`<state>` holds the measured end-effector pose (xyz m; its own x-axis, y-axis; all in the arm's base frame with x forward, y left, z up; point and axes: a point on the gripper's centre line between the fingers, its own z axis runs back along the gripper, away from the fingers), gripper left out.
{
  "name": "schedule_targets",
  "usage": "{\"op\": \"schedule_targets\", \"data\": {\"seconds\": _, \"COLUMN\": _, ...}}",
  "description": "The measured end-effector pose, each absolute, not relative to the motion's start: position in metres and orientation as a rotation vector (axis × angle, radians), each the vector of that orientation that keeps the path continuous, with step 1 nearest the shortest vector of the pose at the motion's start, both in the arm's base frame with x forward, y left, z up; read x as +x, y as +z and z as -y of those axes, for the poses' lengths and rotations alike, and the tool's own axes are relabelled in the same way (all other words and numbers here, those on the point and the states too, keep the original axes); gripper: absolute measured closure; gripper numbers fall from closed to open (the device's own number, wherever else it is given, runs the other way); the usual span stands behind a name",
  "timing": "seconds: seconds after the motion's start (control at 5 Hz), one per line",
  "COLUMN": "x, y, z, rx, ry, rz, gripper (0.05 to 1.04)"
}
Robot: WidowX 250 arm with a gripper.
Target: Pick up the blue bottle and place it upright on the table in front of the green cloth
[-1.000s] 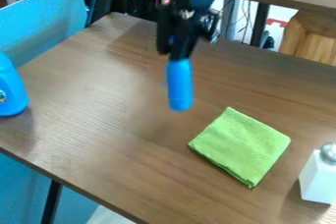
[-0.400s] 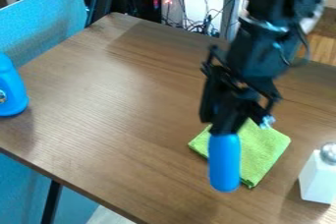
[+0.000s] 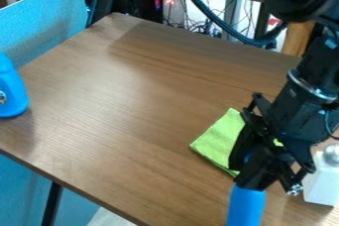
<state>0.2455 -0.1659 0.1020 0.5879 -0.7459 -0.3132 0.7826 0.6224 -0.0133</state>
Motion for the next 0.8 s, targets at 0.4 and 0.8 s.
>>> {"op": "schedule_targets", "data": {"seconds": 0.4, "x": 0.2484, "y": 0.1004, "z": 0.1704, "rx": 0.184, "ry": -0.937, "rz": -0.253, "gripper": 0.737}}
{"op": "schedule_targets", "data": {"seconds": 0.8, "x": 0.2456, "y": 0.1001, "z": 0.1683, "rx": 0.184, "ry": -0.931, "rz": -0.248, "gripper": 0.362}}
